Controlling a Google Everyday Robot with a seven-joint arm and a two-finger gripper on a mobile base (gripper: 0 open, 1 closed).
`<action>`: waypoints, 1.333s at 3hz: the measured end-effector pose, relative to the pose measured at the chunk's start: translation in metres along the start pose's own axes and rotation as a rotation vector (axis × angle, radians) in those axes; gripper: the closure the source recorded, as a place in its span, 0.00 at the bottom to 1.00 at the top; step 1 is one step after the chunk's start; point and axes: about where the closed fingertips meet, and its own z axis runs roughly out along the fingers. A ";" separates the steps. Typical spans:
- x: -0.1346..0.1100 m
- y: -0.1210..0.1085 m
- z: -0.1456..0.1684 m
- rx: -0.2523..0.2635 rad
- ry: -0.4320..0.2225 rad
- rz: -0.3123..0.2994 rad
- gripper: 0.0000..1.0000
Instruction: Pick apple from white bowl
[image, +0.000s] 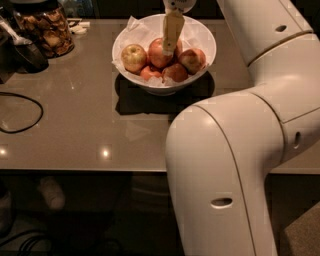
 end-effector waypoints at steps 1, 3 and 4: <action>0.002 0.002 0.011 -0.026 0.002 0.011 0.19; 0.002 0.007 0.030 -0.070 0.011 0.025 0.26; -0.001 0.008 0.037 -0.085 0.016 0.021 0.26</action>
Offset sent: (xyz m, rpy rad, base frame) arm -0.0404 -0.0293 -0.0270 -0.0939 0.2964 -0.0121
